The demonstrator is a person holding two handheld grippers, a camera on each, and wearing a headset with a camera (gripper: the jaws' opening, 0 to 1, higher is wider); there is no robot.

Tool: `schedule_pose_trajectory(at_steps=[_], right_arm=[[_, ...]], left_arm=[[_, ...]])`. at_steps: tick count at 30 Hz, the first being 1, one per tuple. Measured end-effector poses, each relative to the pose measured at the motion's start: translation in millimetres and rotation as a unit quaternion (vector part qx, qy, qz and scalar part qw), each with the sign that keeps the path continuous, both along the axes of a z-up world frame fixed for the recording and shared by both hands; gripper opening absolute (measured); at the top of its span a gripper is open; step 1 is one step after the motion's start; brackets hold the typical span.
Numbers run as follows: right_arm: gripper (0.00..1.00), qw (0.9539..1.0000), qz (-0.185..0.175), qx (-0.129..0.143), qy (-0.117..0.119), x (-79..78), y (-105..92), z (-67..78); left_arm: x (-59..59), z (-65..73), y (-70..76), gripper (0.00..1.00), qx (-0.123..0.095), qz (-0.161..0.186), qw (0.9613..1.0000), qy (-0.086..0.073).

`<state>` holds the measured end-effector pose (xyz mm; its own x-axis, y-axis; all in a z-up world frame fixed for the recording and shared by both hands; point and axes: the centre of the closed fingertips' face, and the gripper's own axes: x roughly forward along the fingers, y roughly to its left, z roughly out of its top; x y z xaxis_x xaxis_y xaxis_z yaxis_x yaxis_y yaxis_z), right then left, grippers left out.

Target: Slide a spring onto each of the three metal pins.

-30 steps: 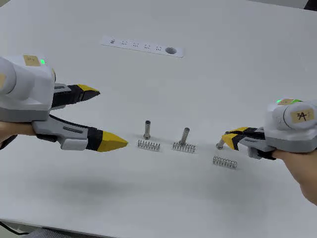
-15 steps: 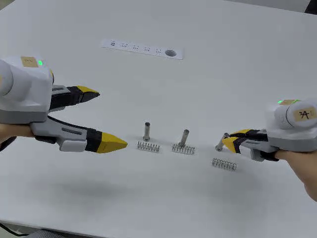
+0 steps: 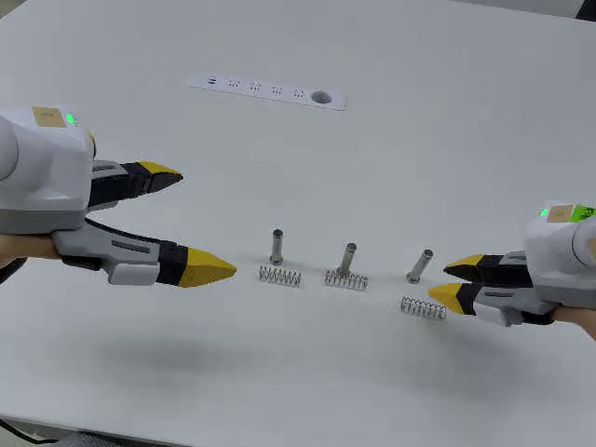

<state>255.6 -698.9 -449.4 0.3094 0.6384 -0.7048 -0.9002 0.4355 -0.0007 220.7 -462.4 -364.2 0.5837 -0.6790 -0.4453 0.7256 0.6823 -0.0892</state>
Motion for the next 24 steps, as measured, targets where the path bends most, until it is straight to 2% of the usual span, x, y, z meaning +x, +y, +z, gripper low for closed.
schedule_pose_trajectory(at_steps=[7, 9, 19, 24], right_arm=[[0.24, 0.9984, 0.047, -0.028, 0.012, -9.1, -2.5, -21.2], [0.23, 0.9980, 0.056, -0.027, 0.013, -10.7, -1.8, -23.9], [0.18, 0.9972, 0.071, -0.002, 0.023, -13.2, -2.7, -35.0], [0.14, 0.9957, 0.088, 0.026, 0.002, -13.4, -2.1, -29.5]], left_arm=[[-1.2, -0.8, 0.8, 0.89, 0.003, 0.001, 1.0000, 0.005], [-1.2, -0.7, 1.3, 0.89, 0.005, 0.002, 1.0000, 0.006], [-1.4, 2.7, 5.6, 0.89, 0.016, 0.011, 0.9998, 0.009], [-3.0, 2.8, 6.7, 0.89, 0.025, 0.012, 0.9995, 0.014]])
